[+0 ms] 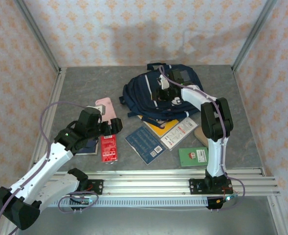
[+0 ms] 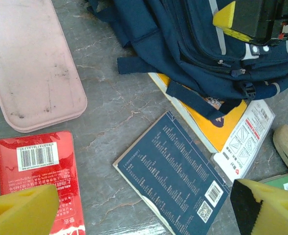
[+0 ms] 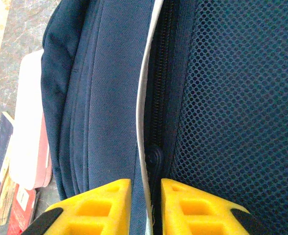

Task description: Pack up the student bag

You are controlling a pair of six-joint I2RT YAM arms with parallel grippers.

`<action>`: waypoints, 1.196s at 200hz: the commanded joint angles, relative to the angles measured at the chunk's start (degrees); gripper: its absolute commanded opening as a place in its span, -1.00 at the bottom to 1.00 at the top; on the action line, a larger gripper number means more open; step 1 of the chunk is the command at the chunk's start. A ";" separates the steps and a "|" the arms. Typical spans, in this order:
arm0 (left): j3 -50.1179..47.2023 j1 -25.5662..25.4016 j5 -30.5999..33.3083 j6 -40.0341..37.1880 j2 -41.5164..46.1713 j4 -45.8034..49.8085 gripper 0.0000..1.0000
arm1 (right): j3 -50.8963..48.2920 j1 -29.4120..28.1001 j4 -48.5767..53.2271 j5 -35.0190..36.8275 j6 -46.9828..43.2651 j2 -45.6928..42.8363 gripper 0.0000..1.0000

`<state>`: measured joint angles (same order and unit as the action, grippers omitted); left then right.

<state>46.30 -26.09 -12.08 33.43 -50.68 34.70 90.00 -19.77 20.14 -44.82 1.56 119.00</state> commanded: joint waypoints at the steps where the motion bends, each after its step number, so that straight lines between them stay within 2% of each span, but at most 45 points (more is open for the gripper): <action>1: -0.69 0.29 -0.78 0.94 0.09 -1.04 0.84 | 0.26 -1.66 -0.10 -3.25 -1.08 -0.91 -0.52; 68: -1.37 0.25 -0.76 1.19 0.40 -0.95 0.84 | 3.93 -2.27 1.64 -4.68 -0.08 5.17 -0.45; 94: -1.61 0.14 -0.85 1.22 0.49 -1.38 0.84 | 4.31 -3.20 2.71 -4.11 -1.02 5.89 -0.70; 116: -1.18 -0.38 -0.33 1.14 0.49 -1.56 0.85 | 4.10 -3.35 3.41 1.30 -1.90 3.56 -0.99; 150: 0.26 -4.38 4.49 0.42 -0.58 -1.69 0.84 | 3.07 -3.35 0.18 2.87 2.07 -2.40 -1.00; 187: 0.86 -10.48 8.55 -0.83 -3.11 -4.97 0.77 | 7.76 -2.20 1.76 5.61 15.68 -5.30 -1.00; 225: 1.82 -15.84 10.10 -6.71 -8.24 -9.73 0.58 | 12.19 -1.76 5.08 4.47 20.53 -6.98 -1.00; 239: 2.25 -18.43 13.08 -8.88 -10.41 -11.84 0.47 | 12.36 -1.71 5.17 4.43 21.99 -8.06 -1.00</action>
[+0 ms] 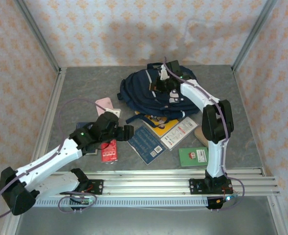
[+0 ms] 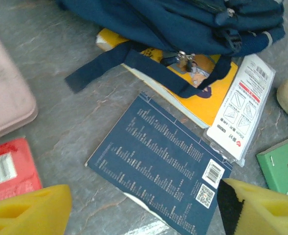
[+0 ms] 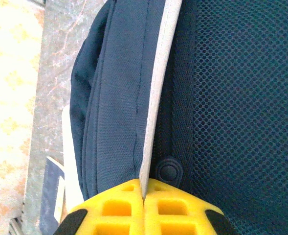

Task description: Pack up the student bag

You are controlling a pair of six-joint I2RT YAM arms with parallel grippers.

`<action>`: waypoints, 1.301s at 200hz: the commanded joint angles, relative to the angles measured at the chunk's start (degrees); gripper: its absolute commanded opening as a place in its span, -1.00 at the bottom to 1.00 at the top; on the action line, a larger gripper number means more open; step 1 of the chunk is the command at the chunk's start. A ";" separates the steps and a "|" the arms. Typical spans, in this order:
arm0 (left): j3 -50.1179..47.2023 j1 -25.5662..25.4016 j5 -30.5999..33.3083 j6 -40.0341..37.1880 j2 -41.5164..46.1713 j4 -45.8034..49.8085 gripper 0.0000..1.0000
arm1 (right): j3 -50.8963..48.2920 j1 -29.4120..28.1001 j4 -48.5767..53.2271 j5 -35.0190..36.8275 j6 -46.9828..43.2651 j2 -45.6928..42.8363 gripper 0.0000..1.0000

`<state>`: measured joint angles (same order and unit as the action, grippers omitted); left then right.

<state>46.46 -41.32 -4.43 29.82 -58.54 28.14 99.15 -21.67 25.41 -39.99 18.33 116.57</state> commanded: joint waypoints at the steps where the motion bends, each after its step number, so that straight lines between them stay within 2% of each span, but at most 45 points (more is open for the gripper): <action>1: 2.12 -3.35 5.76 -5.38 -2.72 -5.42 0.46 | 3.22 0.16 -0.10 -0.42 5.31 -5.73 -1.00; 25: 3.06 -4.79 9.74 -8.58 -7.07 -9.24 0.22 | 3.76 0.23 -0.01 -1.57 7.21 -7.03 -1.00; 46: 3.56 -4.89 13.89 -10.66 -11.65 -13.73 0.22 | 4.03 0.23 0.42 -2.50 7.92 -7.88 -1.00; 70: 2.67 -4.91 14.62 -12.13 -16.76 -22.11 0.20 | 3.32 0.31 -0.35 -3.22 9.25 -9.10 -1.00; 99: 1.29 -4.91 11.89 -13.99 -22.07 -33.37 0.36 | 1.98 0.40 -2.13 -4.72 11.40 -10.38 -1.00; 141: -1.67 -4.82 9.81 -20.60 -26.39 -45.24 0.37 | 0.54 1.01 -3.26 -6.50 13.25 -11.87 -1.00; 163: -3.57 -4.61 9.17 -23.54 -26.24 -47.42 0.26 | -0.36 1.52 -3.67 -8.13 13.25 -12.79 -1.00; 187: -12.15 -2.96 6.51 -23.33 -24.96 -60.36 0.11 | -2.20 2.30 -4.58 -9.27 12.50 -14.05 -1.00; 217: -16.43 -2.54 4.46 -27.46 -25.87 -66.29 0.20 | -4.72 3.04 -7.32 -12.08 13.23 -15.28 -1.00; 229: -18.20 -3.16 8.63 -27.44 -26.71 -70.79 0.38 | -5.34 3.11 -7.98 -12.81 13.21 -15.73 -1.00; 239: -20.55 -4.05 10.81 -29.66 -27.87 -77.17 0.45 | -5.71 3.12 -8.55 -13.34 13.41 -16.00 -1.00; 248: -21.52 -4.41 9.63 -31.53 -28.86 -80.36 0.46 | -5.96 3.11 -9.08 -13.91 13.63 -16.16 -1.00; 260: -20.06 -4.56 5.91 -32.47 -29.55 -78.10 0.44 | -6.30 3.05 -9.84 -14.49 14.16 -16.37 -1.00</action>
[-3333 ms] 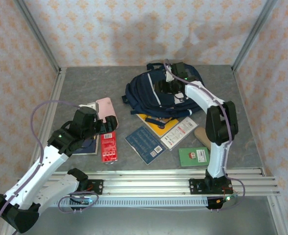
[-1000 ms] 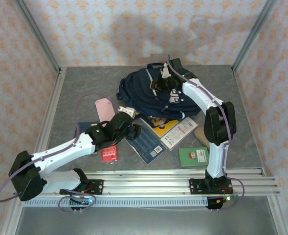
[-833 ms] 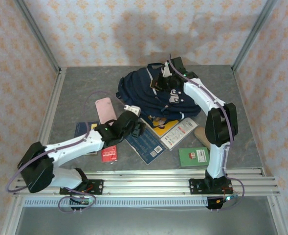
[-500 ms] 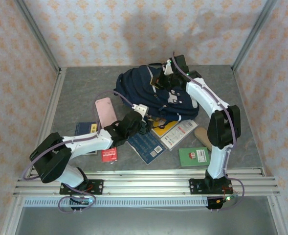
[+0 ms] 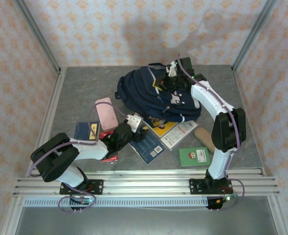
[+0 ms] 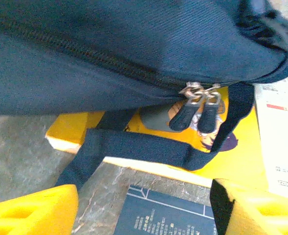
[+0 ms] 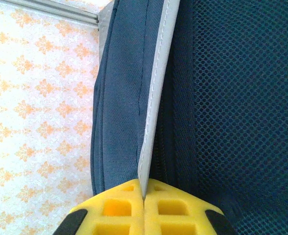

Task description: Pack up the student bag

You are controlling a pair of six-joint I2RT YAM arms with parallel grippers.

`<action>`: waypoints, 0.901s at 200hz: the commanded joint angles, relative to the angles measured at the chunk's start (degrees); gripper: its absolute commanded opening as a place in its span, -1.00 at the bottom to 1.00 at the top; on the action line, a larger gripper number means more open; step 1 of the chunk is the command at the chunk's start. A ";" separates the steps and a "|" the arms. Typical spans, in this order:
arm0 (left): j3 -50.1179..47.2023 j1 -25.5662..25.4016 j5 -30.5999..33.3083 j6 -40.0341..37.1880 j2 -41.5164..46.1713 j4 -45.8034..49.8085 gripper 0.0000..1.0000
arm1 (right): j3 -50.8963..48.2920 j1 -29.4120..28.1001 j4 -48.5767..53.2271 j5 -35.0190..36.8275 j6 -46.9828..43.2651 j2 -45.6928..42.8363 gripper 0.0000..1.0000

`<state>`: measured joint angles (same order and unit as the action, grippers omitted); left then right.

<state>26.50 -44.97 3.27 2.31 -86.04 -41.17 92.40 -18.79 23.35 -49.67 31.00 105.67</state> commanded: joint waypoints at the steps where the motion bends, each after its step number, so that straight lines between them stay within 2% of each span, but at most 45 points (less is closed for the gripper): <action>1: 0.06 -0.86 -2.17 -5.04 -2.08 -8.51 0.44 | 0.39 0.16 -7.79 -4.81 1.50 -5.47 -1.00; 23: 2.33 -1.23 -7.20 -6.17 -3.62 -6.75 0.39 | -0.02 0.24 -8.23 -4.89 1.56 -5.82 -1.00; 73: 4.44 -1.14 -6.33 -8.05 -6.85 -7.97 0.19 | -2.07 0.17 -10.55 -5.77 2.81 -6.99 -1.00; 97: 6.49 -1.12 -6.11 -9.32 -8.46 -6.99 0.01 | -3.07 0.22 -11.66 -6.20 3.42 -7.38 -1.00; 133: 7.84 -0.08 -4.95 -9.03 -9.18 -6.38 -0.15 | -3.60 0.19 -11.74 -6.40 3.10 -7.56 -1.00; 180: 7.95 1.56 -6.67 -7.67 -9.50 -6.29 -0.45 | -3.58 0.21 -11.81 -6.42 2.94 -7.23 -1.00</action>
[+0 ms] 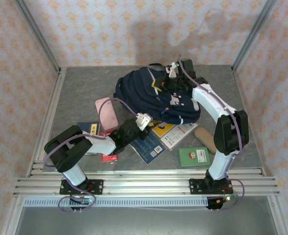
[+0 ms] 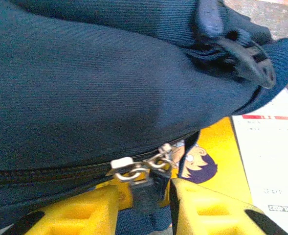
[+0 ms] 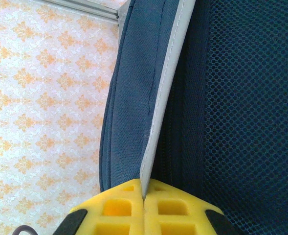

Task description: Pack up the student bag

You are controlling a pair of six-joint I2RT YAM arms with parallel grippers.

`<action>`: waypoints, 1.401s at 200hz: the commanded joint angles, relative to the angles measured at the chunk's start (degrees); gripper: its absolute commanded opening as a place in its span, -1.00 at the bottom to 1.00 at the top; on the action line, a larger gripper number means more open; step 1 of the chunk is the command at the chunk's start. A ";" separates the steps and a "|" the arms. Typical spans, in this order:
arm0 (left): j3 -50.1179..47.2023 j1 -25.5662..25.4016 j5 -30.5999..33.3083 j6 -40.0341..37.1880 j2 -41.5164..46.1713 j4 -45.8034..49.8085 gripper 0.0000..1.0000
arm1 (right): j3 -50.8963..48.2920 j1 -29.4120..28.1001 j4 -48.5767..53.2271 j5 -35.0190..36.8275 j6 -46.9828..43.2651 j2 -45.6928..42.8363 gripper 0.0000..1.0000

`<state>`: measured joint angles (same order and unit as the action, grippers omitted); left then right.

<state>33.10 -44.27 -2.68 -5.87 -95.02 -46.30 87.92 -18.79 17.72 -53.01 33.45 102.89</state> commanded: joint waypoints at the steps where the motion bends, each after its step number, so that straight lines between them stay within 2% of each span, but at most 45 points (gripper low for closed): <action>1: 1.35 0.86 -0.78 0.51 -0.51 -1.11 -0.46 | 0.92 0.22 -6.19 -3.07 0.48 -4.41 -1.00; 99: 1.27 2.87 -0.01 3.36 -1.68 -1.77 -1.00 | 0.42 0.23 -5.77 -2.88 -0.07 -3.66 -1.00; 131: 0.45 3.39 0.61 4.19 -0.65 -1.86 -1.00 | 0.50 0.24 -4.21 -1.91 -1.64 -3.75 -1.00; 180: -1.36 3.84 0.36 6.07 1.89 -1.99 -1.00 | 1.99 0.06 3.44 3.22 -7.73 -3.51 -1.00; 231: -1.63 4.27 -3.20 8.56 2.98 -0.34 -1.00 | 2.91 -0.60 6.34 5.68 -10.46 -2.92 -1.00; 280: -2.80 6.43 0.92 11.67 5.81 2.71 -1.00 | 2.57 -1.16 9.58 10.06 -13.44 -3.26 -1.00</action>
<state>31.00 -39.88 -5.74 2.90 -92.60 -45.30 88.36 -19.94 25.12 -46.54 23.00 102.89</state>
